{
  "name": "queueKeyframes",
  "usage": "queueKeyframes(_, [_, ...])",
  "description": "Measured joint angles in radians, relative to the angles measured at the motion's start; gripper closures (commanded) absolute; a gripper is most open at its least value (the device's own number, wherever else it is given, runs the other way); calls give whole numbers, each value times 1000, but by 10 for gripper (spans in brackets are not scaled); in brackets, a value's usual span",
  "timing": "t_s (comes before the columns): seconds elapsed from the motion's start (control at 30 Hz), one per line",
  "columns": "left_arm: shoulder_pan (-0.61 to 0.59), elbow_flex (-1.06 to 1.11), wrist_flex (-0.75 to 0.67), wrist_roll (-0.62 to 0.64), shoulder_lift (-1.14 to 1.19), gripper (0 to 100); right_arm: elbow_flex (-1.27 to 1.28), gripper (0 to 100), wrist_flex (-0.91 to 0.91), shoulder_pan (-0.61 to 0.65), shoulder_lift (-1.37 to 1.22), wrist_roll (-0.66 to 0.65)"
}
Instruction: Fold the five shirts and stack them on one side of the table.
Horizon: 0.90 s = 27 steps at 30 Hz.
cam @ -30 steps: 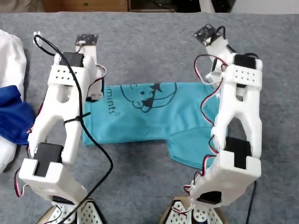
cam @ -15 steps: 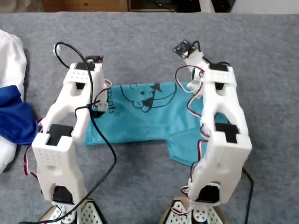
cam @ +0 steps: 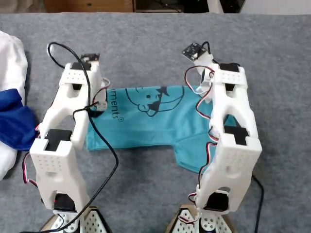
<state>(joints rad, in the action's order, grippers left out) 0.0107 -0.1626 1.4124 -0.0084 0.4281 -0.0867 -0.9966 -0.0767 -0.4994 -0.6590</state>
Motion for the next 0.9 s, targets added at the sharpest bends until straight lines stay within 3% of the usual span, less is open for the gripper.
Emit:
queueKeyframes(0.2, [0,-227,89,0,12,980,0,979,-48,0,123,0])
queueKeyframes(0.47, [0,-273,-60,0,176,980,98,979,-110,-21,261,8])
queueKeyframes(0.73, [-43,-310,-95,3,302,980,466,979,86,-187,399,-21])
queueKeyframes(0.9, [-48,-353,-92,5,341,980,588,979,239,-207,393,-34])
